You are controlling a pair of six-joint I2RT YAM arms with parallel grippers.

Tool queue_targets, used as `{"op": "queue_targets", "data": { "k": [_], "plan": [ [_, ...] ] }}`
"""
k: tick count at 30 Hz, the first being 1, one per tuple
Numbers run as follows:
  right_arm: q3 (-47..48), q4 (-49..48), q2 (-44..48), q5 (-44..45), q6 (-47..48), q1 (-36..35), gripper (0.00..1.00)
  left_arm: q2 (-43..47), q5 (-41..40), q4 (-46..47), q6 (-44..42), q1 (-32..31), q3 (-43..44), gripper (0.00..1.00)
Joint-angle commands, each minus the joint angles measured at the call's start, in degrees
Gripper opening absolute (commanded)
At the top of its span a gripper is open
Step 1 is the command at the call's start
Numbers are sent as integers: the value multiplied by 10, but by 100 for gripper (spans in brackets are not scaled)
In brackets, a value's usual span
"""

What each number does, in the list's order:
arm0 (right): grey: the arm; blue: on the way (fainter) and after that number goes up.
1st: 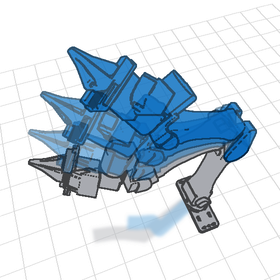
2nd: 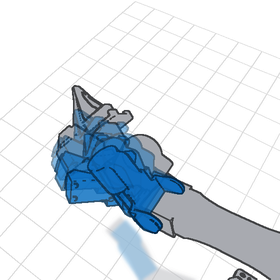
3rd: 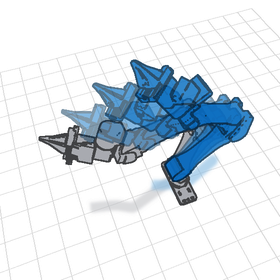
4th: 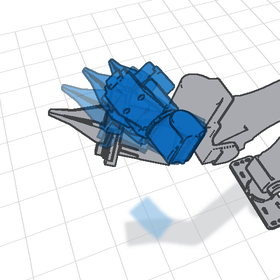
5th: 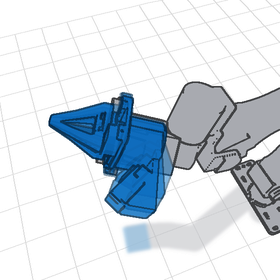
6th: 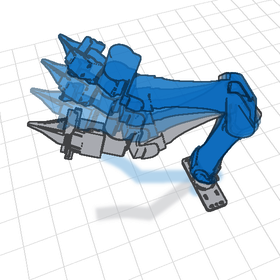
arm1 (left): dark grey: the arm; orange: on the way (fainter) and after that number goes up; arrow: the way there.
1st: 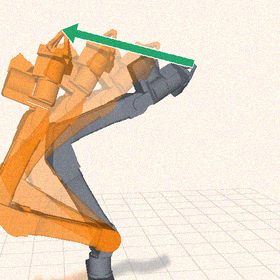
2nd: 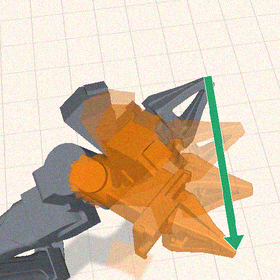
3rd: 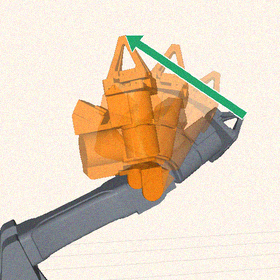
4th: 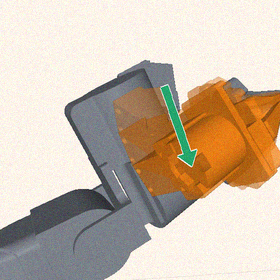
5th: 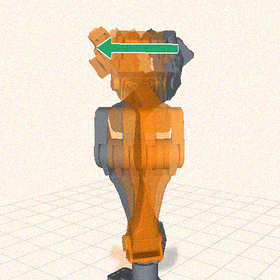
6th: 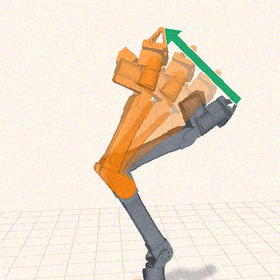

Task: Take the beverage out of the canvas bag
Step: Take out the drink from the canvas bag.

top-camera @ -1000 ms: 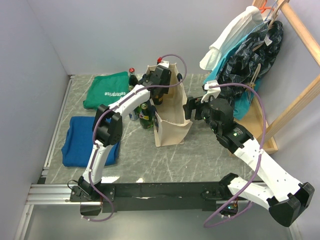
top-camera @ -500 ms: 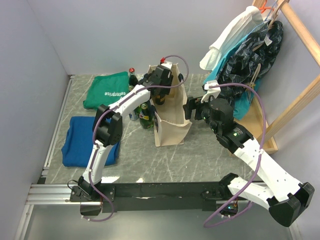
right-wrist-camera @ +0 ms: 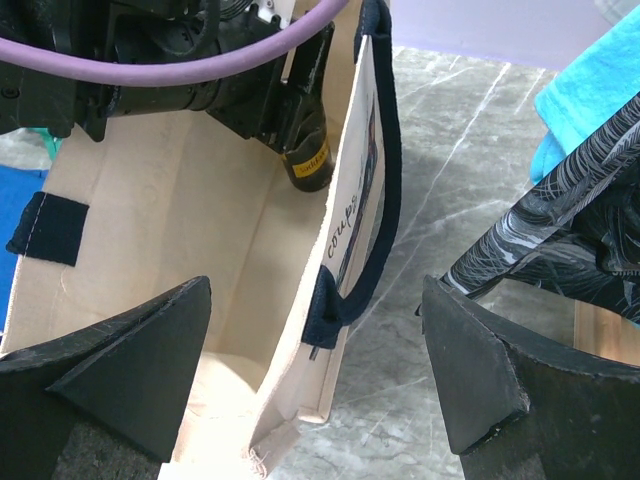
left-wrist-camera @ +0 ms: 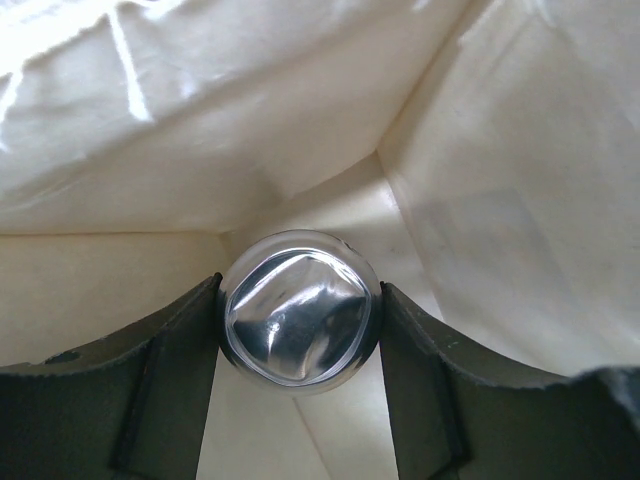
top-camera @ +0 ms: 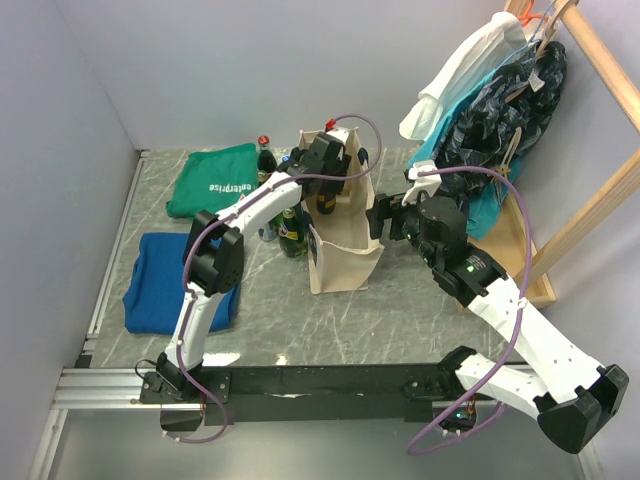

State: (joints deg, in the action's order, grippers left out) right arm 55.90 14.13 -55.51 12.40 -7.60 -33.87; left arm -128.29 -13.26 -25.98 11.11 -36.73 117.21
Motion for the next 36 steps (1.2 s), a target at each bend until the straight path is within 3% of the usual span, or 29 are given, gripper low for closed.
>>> {"op": "queue_targets", "data": {
  "k": [1, 11, 17, 30, 36],
  "plan": [
    [0, -22, 1, 3, 5, -1, 91, 52, 33, 16, 7, -12, -5, 1],
    [-1, -24, 2, 1, 5, -1, 91, 47, 56, 17, 10, -19, -15, 2],
    [-1, -24, 1, 2, 5, -1, 91, 39, 47, -2, 10, -21, -3, 28],
    [1, -21, 0, 2, 5, -1, 91, 26, 41, -24, 17, -21, -3, 47],
    [1, -21, -1, 1, 4, -1, 91, 23, 34, -29, 16, -21, -1, 64]
  ]
}}
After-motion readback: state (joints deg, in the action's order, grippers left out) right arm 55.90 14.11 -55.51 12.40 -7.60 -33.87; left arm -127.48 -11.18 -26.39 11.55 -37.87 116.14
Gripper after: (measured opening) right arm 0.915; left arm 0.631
